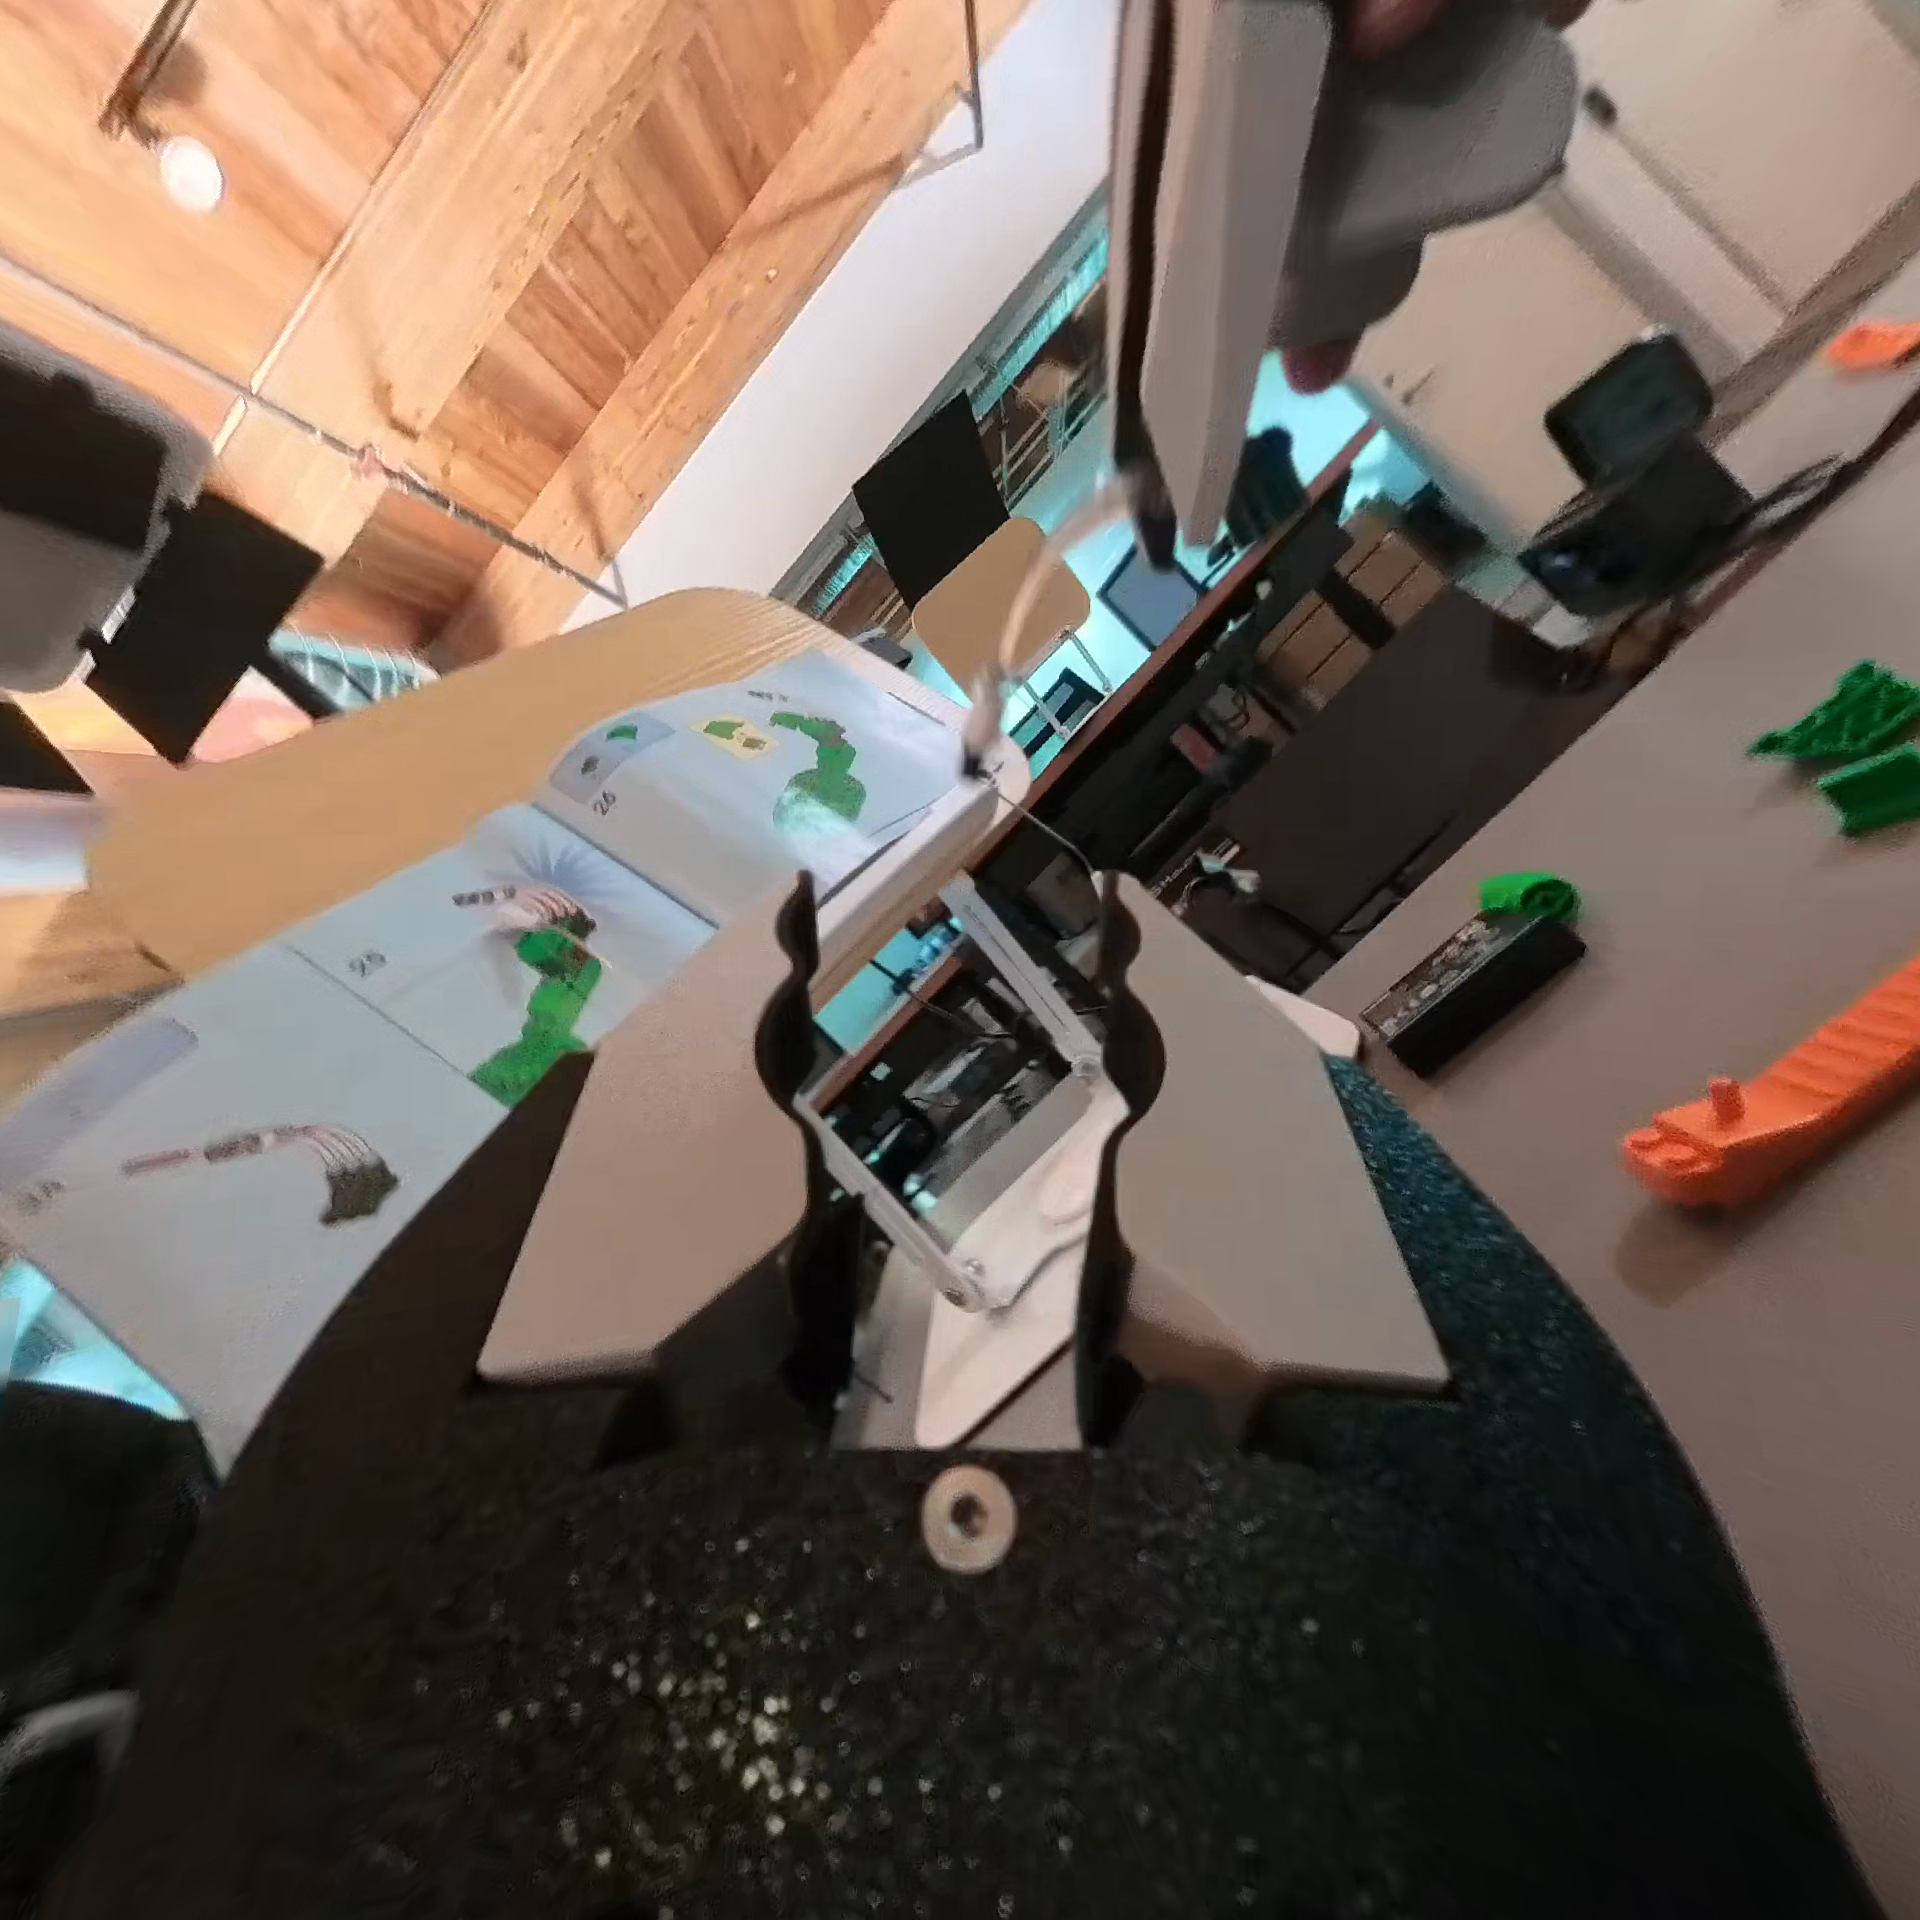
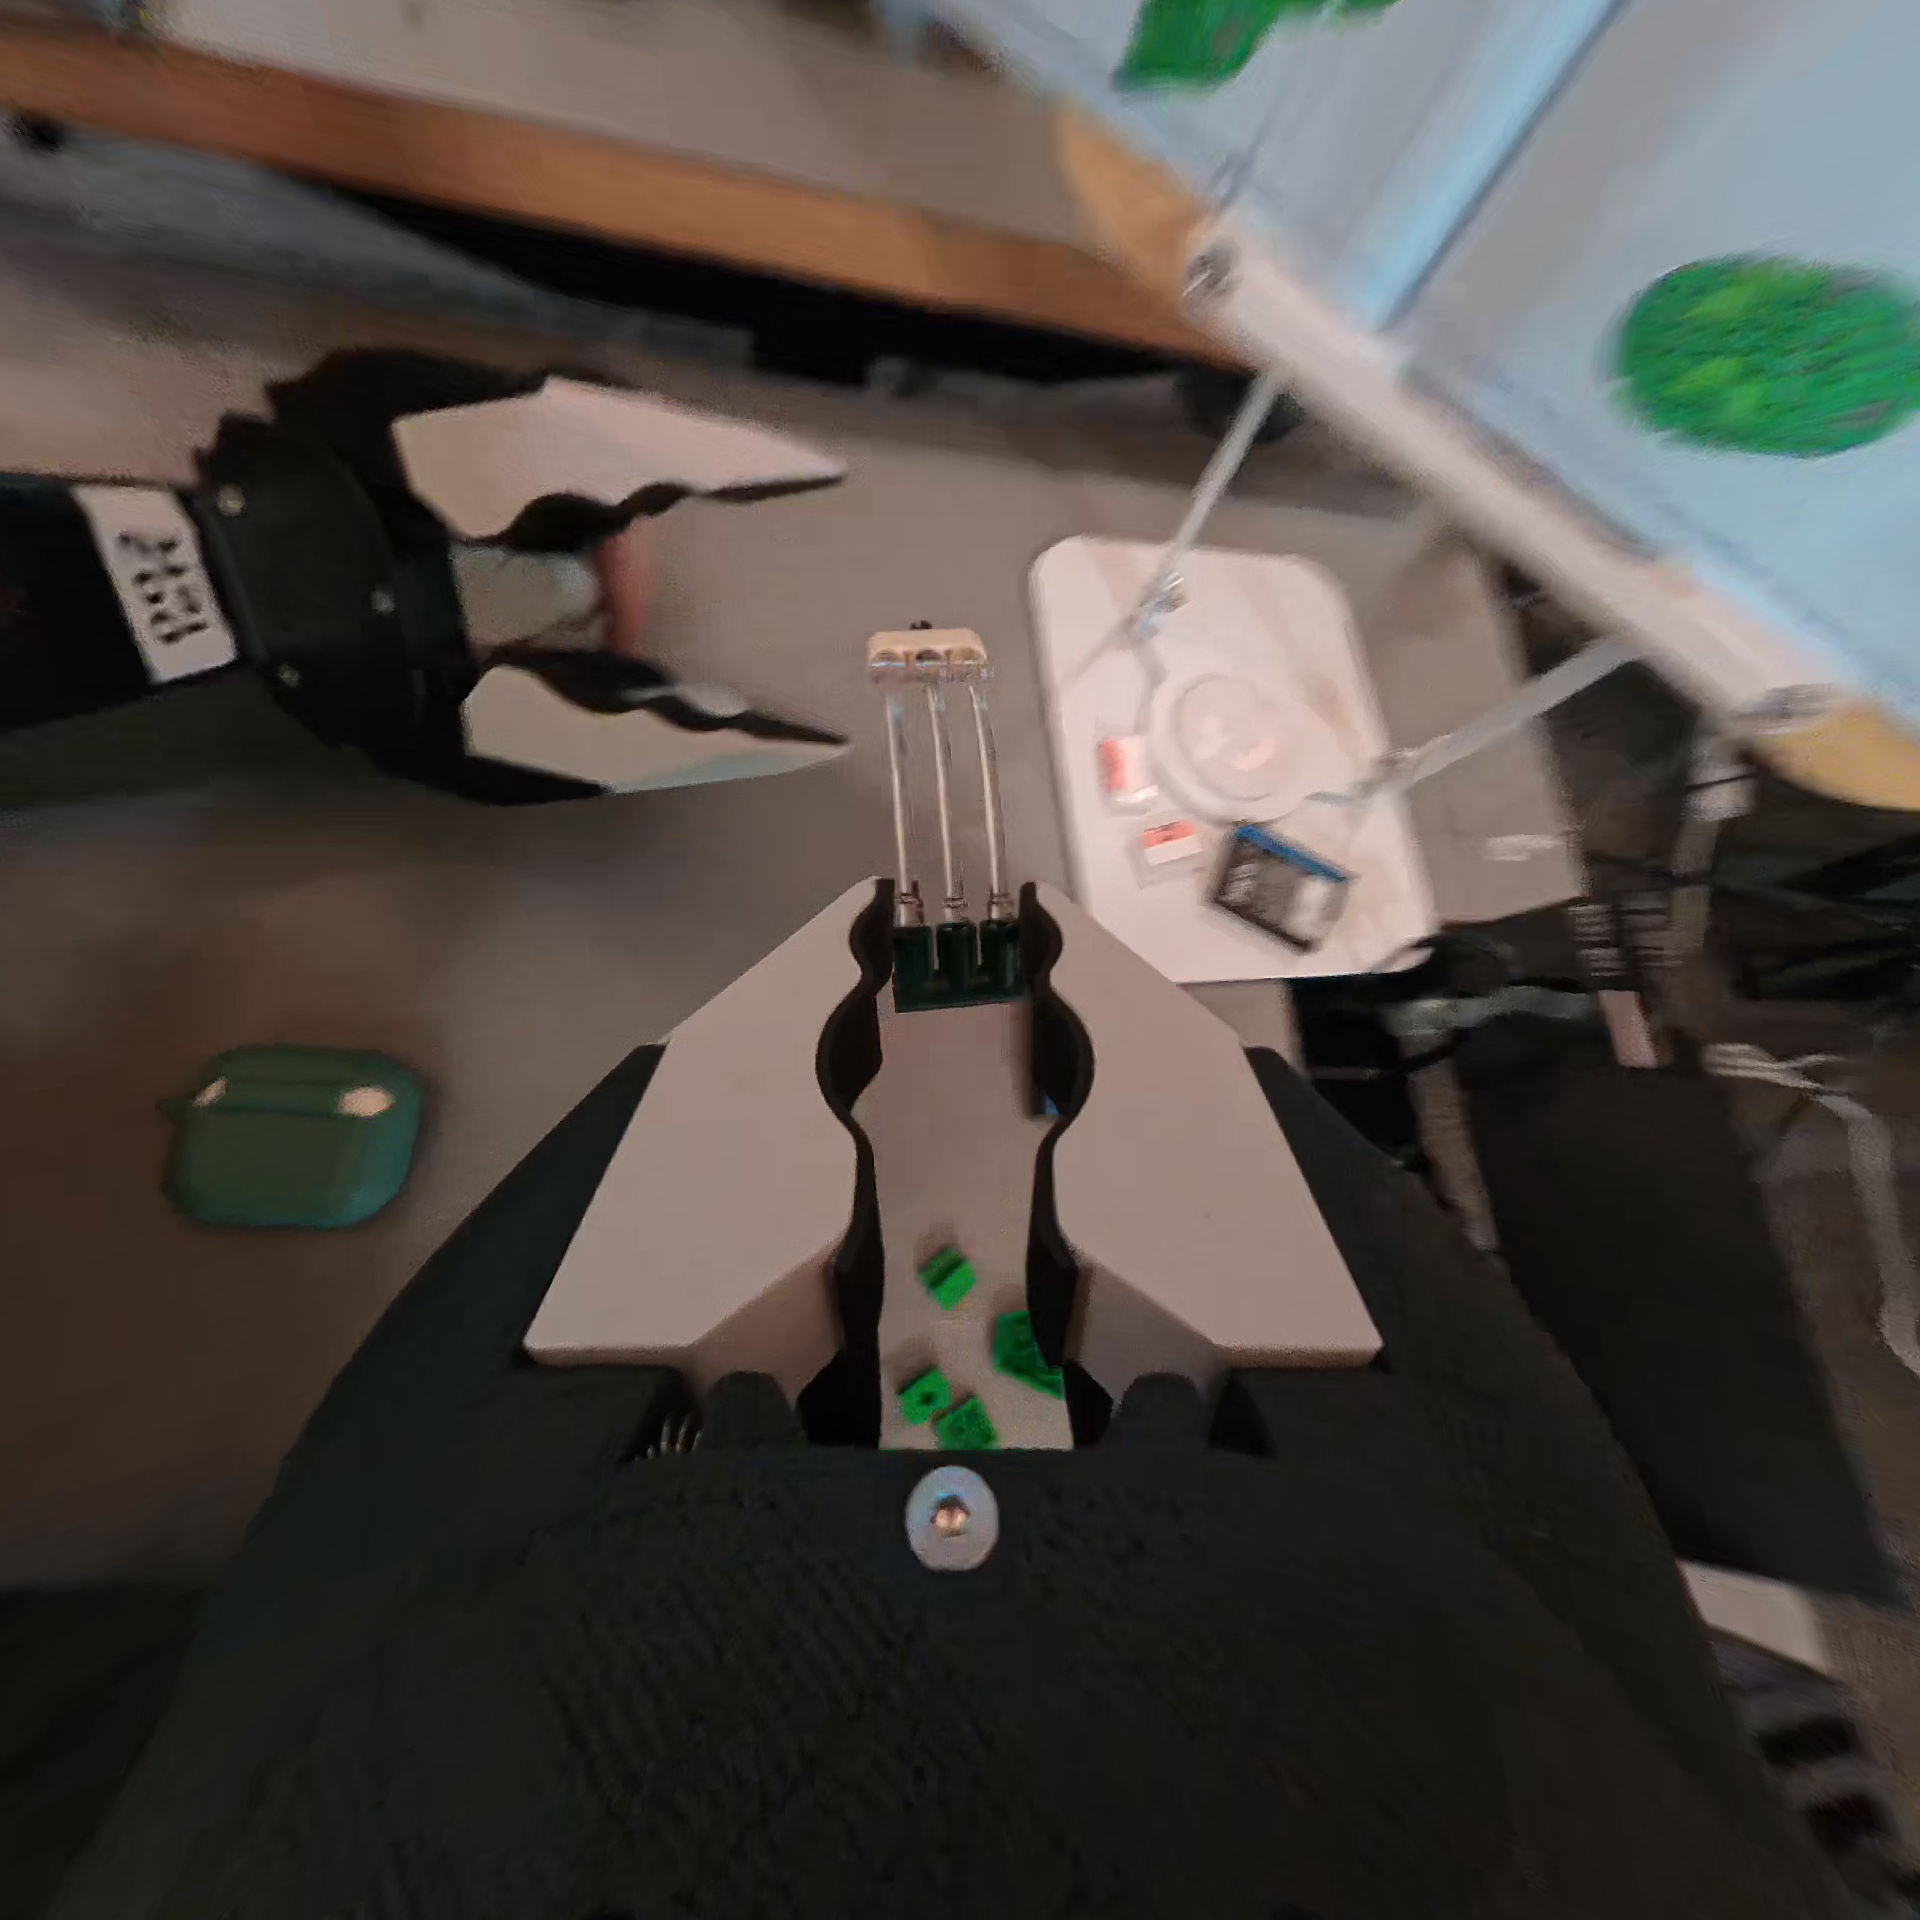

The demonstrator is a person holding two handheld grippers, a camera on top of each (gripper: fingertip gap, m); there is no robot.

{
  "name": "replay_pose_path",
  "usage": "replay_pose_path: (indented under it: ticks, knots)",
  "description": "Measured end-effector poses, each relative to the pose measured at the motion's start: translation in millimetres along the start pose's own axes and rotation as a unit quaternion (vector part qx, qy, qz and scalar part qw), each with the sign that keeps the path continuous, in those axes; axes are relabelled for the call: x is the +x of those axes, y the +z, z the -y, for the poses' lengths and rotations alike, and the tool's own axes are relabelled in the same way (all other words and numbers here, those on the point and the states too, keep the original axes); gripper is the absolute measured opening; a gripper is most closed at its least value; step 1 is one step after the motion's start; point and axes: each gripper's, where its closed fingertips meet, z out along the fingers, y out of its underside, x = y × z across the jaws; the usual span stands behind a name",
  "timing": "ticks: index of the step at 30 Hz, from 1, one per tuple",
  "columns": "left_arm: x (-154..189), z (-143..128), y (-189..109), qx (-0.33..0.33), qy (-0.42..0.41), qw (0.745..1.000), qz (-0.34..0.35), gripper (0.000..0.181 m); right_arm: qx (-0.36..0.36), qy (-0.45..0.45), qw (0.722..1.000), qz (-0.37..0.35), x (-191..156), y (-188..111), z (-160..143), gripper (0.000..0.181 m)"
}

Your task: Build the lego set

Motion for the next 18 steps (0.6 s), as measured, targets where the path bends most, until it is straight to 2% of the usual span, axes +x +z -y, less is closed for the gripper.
replay_pose_path:
  ticks: [1, 3, 5, 7, 10, 12, 15, 16, 18]
  knots:
    - [-3, -2, 0, 0.001, -0.021, 1.000, 0.000, 0.053, 0.028, -0.004, 0.998, -0.053, 13, -14, 10, 0.023]
    - [-7, -6, -2, 0.002, -0.054, 0.999, 0.000, 0.056, 0.109, 0.008, 0.982, -0.156, 26, -52, 34, 0.024]
    - [-9, -6, -2, 0.007, -0.078, 0.997, -0.001, 0.058, 0.166, -0.010, 0.967, -0.195, 8, -90, 50, 0.023]
    - [-8, -3, -2, 0.017, -0.118, 0.993, -0.013, 0.059, 0.202, -0.008, 0.941, -0.272, 1, -141, 60, 0.023]
    - [-5, 19, -8, 0.075, -0.239, 0.966, -0.065, 0.071, 0.239, 0.010, 0.894, -0.379, -18, -230, 57, 0.023]
    - [-8, 19, -6, 0.078, -0.299, 0.948, -0.075, 0.078, 0.250, 0.009, 0.872, -0.421, -50, -281, 45, 0.023]
    - [-7, 38, -3, 0.095, -0.442, 0.889, -0.079, 0.081, 0.225, 0.011, 0.844, -0.486, -104, -339, 5, 0.023]
    - [-1, 53, -3, 0.100, -0.455, 0.880, -0.090, 0.081, 0.216, 0.017, 0.833, -0.508, -120, -357, -12, 0.023]
    - [18, 98, -6, 0.117, -0.460, 0.870, -0.131, 0.079, 0.208, 0.039, 0.820, -0.532, -150, -386, -47, 0.022]
